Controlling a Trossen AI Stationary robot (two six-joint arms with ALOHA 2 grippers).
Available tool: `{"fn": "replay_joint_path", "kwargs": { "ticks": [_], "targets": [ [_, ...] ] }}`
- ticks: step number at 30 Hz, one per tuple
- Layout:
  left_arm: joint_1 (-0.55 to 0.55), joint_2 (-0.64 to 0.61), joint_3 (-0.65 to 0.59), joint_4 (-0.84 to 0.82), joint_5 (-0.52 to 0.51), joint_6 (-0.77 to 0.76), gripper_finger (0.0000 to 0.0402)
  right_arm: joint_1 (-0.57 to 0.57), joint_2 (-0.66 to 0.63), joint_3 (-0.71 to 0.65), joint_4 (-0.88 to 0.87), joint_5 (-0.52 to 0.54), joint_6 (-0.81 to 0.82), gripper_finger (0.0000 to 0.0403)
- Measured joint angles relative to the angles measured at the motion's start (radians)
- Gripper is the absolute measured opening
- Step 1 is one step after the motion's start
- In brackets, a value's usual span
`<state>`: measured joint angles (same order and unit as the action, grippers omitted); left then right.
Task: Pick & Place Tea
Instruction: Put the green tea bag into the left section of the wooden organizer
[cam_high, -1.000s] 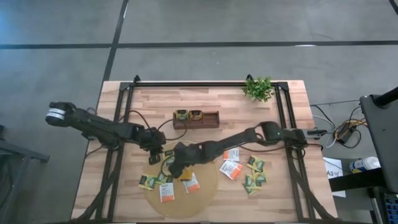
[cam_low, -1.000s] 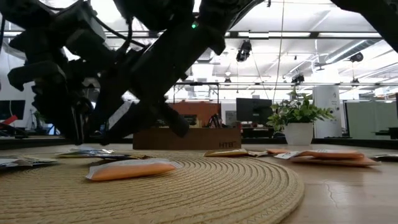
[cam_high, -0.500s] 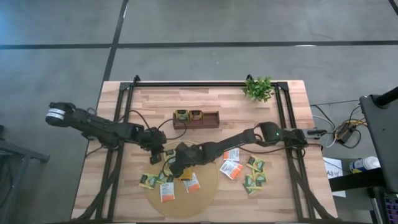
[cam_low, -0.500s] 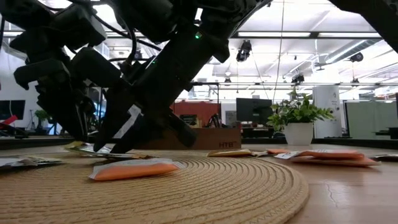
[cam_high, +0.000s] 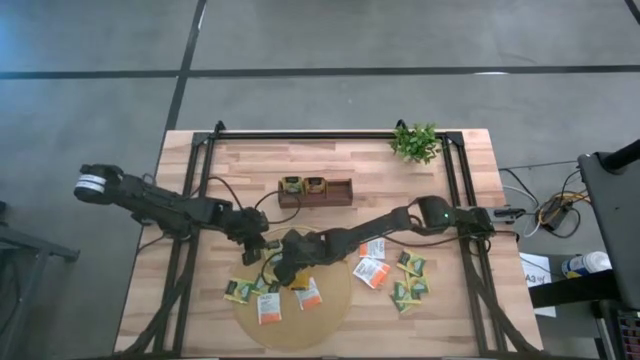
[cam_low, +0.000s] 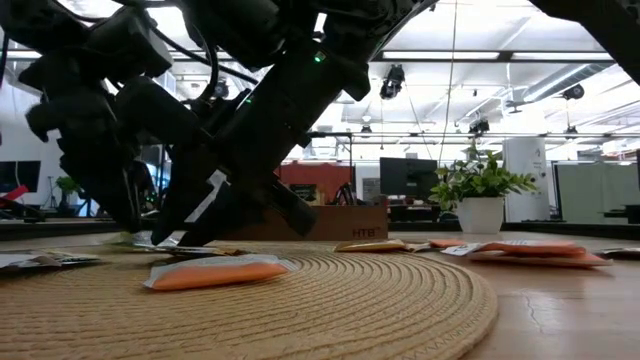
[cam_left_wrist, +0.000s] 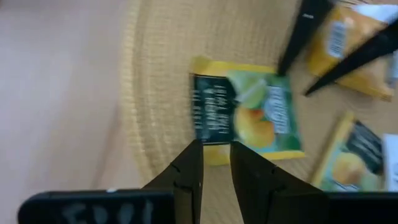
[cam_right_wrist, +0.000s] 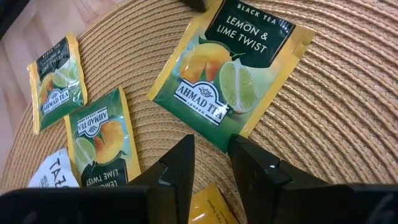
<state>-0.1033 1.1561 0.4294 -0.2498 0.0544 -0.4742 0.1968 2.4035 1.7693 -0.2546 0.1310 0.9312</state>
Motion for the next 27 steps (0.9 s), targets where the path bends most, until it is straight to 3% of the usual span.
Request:
{"fn": "replay_joint_path", "kwargs": {
  "ticks": [9, 16, 27],
  "targets": [
    [0.017, 0.0, 0.007, 0.004, -0.075, -0.019, 0.0076, 0.004, 0.0, -0.001, 0.0, 0.003, -0.06, 0.0106],
    [0.03, 0.034, 0.007, 0.003, 0.11, -0.028, 0.0076, 0.004, 0.0, -0.002, -0.001, 0.007, -0.062, 0.0106],
    [0.036, 0.076, 0.007, 0.019, 0.081, -0.044, 0.0076, 0.004, 0.0, -0.003, -0.004, 0.026, -0.077, 0.01]
  ]
}}
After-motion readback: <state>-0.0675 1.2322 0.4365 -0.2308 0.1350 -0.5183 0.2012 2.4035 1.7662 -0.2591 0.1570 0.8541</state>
